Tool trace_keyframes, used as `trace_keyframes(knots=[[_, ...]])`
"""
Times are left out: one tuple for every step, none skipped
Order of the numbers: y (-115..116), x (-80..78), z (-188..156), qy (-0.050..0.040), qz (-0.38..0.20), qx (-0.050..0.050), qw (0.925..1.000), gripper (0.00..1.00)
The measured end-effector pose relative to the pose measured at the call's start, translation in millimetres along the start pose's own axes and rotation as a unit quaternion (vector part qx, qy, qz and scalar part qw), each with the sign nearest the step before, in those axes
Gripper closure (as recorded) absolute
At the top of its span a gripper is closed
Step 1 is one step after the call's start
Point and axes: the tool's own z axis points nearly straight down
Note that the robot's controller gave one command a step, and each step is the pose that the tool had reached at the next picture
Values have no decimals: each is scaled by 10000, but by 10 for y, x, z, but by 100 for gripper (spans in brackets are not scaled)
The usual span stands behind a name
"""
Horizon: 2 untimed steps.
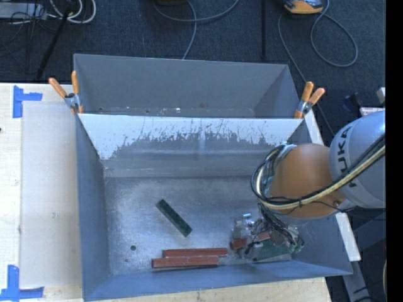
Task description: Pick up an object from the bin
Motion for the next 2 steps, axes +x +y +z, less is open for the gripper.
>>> trace_keyframes(knots=[[-131, -136, -1138, -39, 135, 16, 9999, 100], [113, -515, -1902, -55, 154, 9, 9999, 100]])
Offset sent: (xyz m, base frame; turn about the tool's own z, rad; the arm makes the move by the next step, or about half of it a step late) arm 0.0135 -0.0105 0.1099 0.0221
